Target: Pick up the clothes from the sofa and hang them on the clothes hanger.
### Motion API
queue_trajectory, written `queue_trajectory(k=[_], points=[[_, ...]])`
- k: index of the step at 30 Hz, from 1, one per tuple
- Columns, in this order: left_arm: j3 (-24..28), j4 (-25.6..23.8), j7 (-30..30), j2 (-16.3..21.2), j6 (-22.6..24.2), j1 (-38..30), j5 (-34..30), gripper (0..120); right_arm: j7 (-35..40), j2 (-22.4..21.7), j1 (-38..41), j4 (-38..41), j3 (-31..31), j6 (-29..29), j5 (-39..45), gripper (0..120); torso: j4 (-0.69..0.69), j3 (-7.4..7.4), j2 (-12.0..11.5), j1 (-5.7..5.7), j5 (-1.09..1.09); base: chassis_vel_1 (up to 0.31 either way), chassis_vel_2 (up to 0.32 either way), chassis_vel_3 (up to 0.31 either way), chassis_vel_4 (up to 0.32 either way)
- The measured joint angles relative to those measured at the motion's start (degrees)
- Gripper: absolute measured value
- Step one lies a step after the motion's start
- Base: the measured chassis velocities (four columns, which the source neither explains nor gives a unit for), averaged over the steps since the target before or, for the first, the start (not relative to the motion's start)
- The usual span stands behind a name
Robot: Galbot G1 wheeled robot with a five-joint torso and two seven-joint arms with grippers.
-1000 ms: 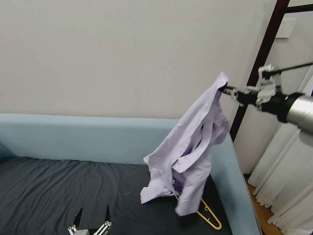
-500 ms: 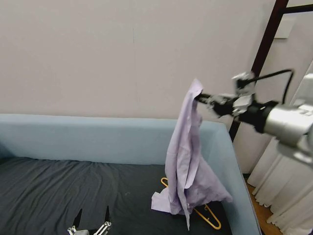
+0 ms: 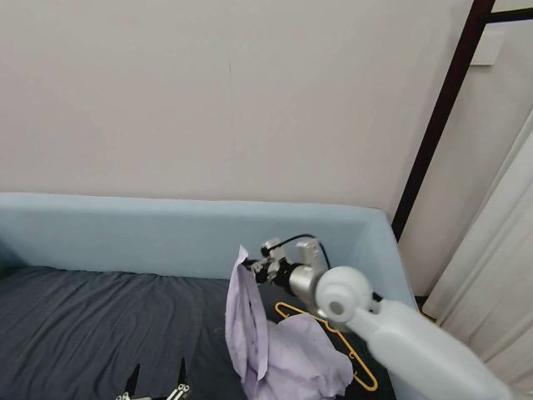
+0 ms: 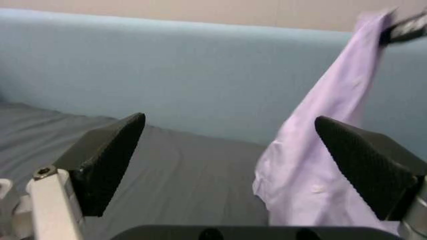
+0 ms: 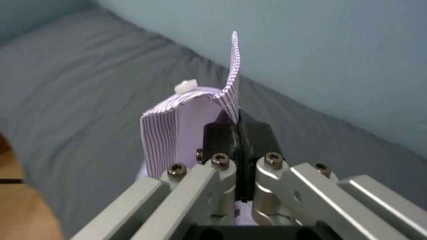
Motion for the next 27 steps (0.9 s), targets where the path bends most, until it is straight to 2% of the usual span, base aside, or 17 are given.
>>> queue_trajectory(k=[2,3,7,10,12,13,17,19,21,23,27], points=[[0.2,0.9,0.0,-0.2,-0.1,-0.6,0.0,100,-1.9,4.0,-0.5,-5.5,-2.2,2.6,-5.1,0,-0.02,0.0,0.0,0.01,0.0,0.0,0.0,0.0,0.0],[0.2,0.9,0.0,-0.2,-0.1,-0.6,0.0,100,-1.9,4.0,-0.5,-5.5,-2.2,2.6,-5.1,0,-0.02,0.0,0.0,0.01,0.0,0.0,0.0,0.0,0.0],[0.3,1.9,0.0,-0.4,-0.5,-0.9,0.0,100,-2.0,12.2,0.1,-14.3,-5.6,3.5,-11.5,0,0.05,-0.01,0.0,0.0,0.0,0.0,0.0,0.0,0.0],[0.1,2.0,0.0,-0.4,-0.9,-0.7,-0.1,100,-1.9,14.1,1.0,-17.3,-7.4,3.6,-13.9,7,0.03,-0.01,0.0,0.0,-0.01,0.0,0.0,0.0,0.0],[0.0,2.0,-0.1,-0.4,-1.1,-0.6,-0.4,100,-2.0,14.1,1.6,-18.3,-9.2,3.1,-15.9,18,0.01,-0.01,0.0,0.0,0.01,0.0,0.0,0.0,0.0],[0.0,2.0,-0.1,-0.4,-1.1,-0.6,-0.4,100,-2.0,14.1,1.6,-18.3,-9.2,3.1,-15.9,18,0.01,-0.01,0.0,0.0,0.01,0.0,0.0,0.0,0.0],[0.0,1.9,-0.2,-0.4,-1.4,-0.5,-0.6,100,-3.0,10.7,1.7,-16.6,-12.7,-0.2,-17.7,34,-0.01,-0.01,0.0,0.0,0.01,0.0,0.0,0.0,0.0],[0.0,1.9,-0.2,-0.4,-1.5,-0.5,-0.6,100,-3.0,10.1,1.3,-15.8,-12.8,-0.6,-17.7,37,-0.01,-0.01,0.0,0.0,0.01,0.0,0.0,0.0,0.0],[0.1,2.0,-0.2,-0.5,-1.5,-0.6,-0.7,100,-3.1,8.4,0.5,-13.8,-12.8,-2.2,-17.7,47,0.0,-0.01,0.0,0.0,0.04,0.0,0.0,0.0,0.0],[0.1,2.1,-0.2,-0.5,-1.5,-0.7,-0.7,100,-3.1,8.1,0.5,-13.4,-12.8,-2.6,-17.7,49,0.0,-0.01,0.0,0.0,0.04,0.0,0.0,0.0,0.0],[0.2,2.4,-0.2,-0.5,-1.5,-0.8,-0.7,100,-3.4,6.9,0.5,-12.4,-13.0,-3.2,-18.6,67,0.0,-0.01,0.0,0.0,0.02,0.0,0.0,0.0,0.0]])
